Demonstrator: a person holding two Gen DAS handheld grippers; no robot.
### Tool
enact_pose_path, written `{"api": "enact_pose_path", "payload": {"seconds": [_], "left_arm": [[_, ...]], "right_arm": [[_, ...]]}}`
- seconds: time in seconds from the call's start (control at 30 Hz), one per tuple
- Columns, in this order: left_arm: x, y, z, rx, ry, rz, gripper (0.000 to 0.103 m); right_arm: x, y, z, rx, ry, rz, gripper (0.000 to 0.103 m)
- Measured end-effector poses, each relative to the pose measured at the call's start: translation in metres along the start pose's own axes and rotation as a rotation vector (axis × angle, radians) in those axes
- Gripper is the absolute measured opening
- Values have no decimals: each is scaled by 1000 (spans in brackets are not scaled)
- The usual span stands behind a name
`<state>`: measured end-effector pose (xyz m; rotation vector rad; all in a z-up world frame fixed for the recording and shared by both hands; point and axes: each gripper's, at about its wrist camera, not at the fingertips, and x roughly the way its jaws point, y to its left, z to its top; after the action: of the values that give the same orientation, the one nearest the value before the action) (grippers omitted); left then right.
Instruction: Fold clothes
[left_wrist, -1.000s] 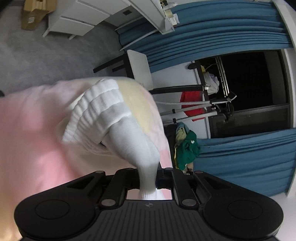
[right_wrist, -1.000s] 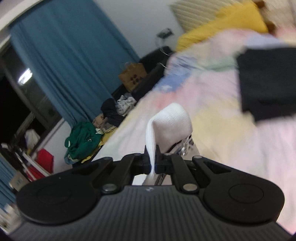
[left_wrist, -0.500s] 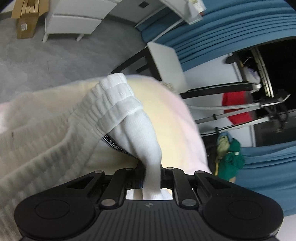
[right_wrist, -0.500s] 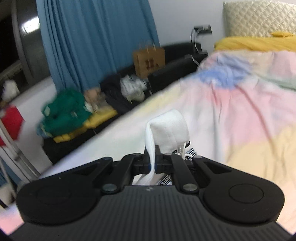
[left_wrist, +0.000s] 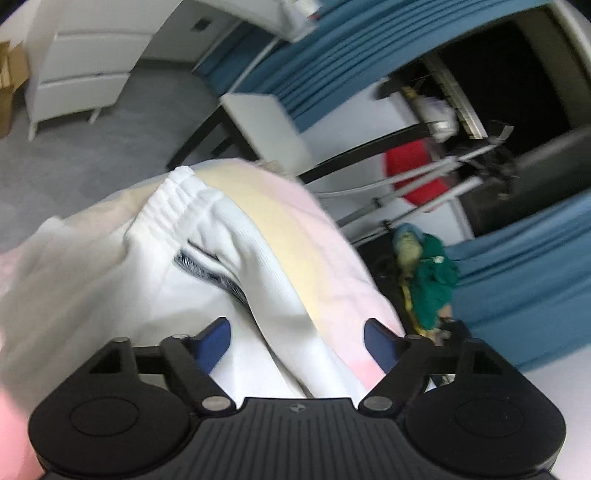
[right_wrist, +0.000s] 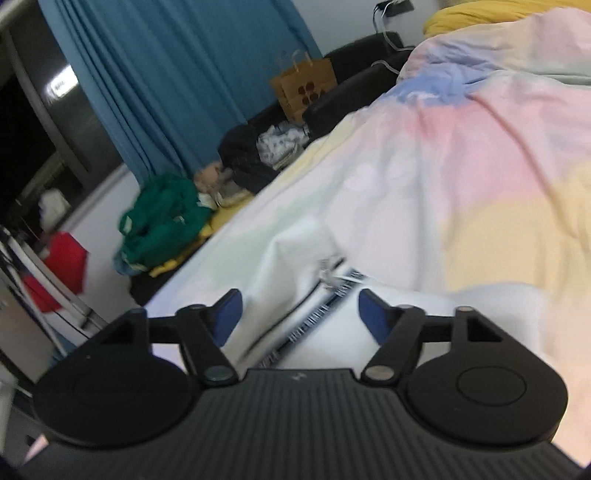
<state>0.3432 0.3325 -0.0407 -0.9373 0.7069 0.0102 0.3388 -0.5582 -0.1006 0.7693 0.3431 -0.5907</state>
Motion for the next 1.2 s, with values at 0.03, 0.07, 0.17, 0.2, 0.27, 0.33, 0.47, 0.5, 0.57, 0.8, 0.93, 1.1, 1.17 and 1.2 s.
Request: {"api": "enact_pose_path", "payload": {"seconds": [0.03, 0.07, 0.17, 0.2, 0.27, 0.33, 0.47, 0.5, 0.57, 0.8, 0.93, 1.1, 1.17, 1.2], "left_arm": [[-11, 2, -12, -14, 2, -17, 85], [-23, 4, -24, -29, 3, -34, 87], [-56, 12, -61, -74, 10, -83, 90], [-63, 20, -73, -101, 19, -87, 90], [-71, 36, -96, -172, 48, -86, 90], [-70, 52, -108, -262, 98, -57, 90], [-59, 72, -118, -353, 107, -40, 90], [-55, 77, -120, -371, 109, -37, 90], [-39, 83, -120, -372, 112, -35, 88], [-2, 85, -112, -368, -36, -28, 88], [3, 77, -107, -313, -135, 21, 75], [0, 81, -100, -301, -182, 52, 33], [-4, 83, -97, -297, -186, 46, 21], [-8, 82, -96, -289, -190, 45, 16]], "right_arm": [[-14, -11, -2, 32, 3, 18, 73], [-27, -21, -4, 64, 6, 35, 73], [-61, -56, -20, 186, 40, 64, 73], [-68, -66, -26, 222, 54, 74, 73], [-79, -82, -37, 286, 85, 97, 74], [-84, -95, -47, 339, 136, 115, 74], [-70, -106, -56, 411, 266, 194, 74], [-65, -105, -58, 411, 275, 205, 74], [-53, -103, -62, 401, 291, 210, 73], [-12, -91, -62, 310, 191, 217, 72], [2, -96, -58, 330, 127, 229, 56], [10, -102, -57, 333, 97, 205, 21], [9, -96, -55, 313, 79, 197, 17], [7, -94, -53, 307, 71, 192, 16]]}}
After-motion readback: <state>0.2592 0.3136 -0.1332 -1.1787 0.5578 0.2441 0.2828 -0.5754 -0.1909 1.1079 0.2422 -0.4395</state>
